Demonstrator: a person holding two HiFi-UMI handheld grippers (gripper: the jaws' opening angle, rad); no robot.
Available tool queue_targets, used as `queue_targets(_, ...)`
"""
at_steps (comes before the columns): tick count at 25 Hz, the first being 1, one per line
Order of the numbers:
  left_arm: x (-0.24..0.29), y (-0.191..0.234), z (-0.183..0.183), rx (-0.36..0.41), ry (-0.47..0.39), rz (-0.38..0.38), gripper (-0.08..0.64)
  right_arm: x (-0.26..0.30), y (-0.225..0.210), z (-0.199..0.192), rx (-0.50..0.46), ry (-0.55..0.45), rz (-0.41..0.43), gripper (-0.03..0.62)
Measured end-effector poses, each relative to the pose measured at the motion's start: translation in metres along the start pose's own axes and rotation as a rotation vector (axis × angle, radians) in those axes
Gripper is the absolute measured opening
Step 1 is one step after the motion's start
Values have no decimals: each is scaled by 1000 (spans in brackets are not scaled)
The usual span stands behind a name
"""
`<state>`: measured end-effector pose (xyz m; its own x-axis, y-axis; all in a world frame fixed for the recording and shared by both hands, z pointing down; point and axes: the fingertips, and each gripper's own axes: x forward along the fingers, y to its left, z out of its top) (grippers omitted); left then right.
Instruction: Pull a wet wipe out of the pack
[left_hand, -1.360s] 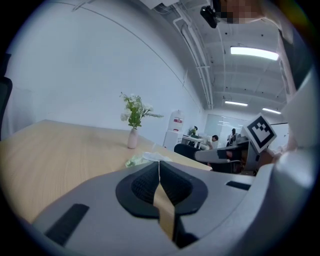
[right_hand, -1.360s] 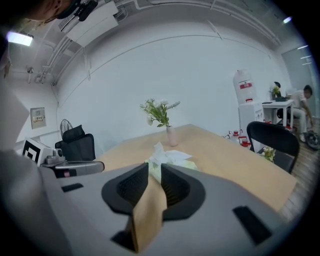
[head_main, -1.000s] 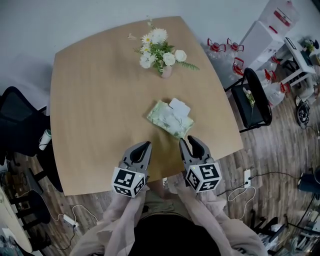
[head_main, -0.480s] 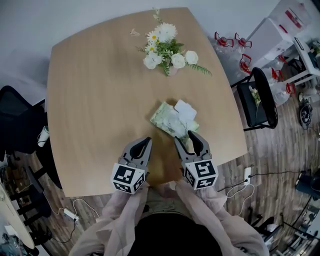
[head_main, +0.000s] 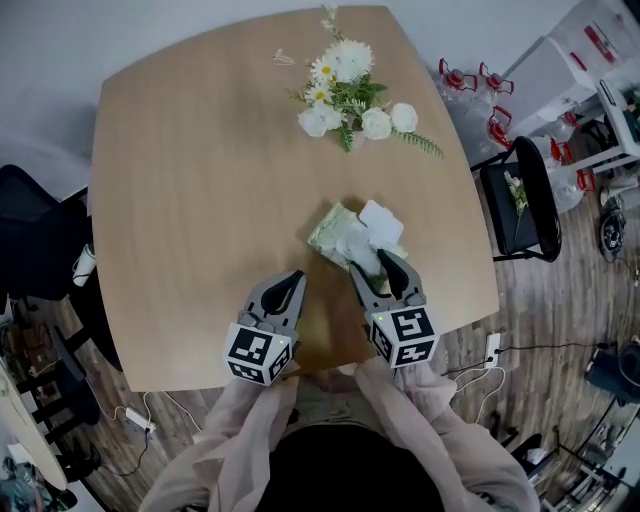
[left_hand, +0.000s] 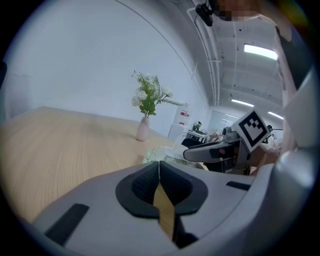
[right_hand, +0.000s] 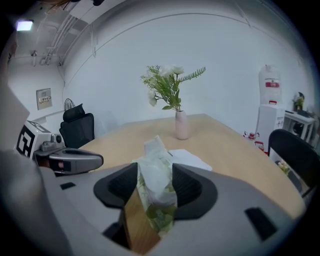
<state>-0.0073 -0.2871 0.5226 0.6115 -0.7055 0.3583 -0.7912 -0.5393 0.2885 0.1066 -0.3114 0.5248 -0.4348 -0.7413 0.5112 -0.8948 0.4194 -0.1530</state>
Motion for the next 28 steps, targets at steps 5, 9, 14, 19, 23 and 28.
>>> queue_targets(5,-3,5,0,-9,-4,10,14,7,-4,-3,72,16,-21,155)
queue_targets(9,-4,6,-1,-11,-5,9,15,7,-7,-3,86,17,-35,133)
queue_targets(14,-4,6,1,-11,-11,7,15,6,-6,-4,98,21,-44,90)
queue_targets(19,-6,5,0,-9,-14,8,15,4,-8,-5,115,18,-56,33)
queue_targets(23,-8,4,-2,-8,-13,10,15,2,-8,-6,111,15,-57,25)
queue_targets(28,-10,3,-1,-3,-17,13,14,0,-5,-5,102,12,-56,20)
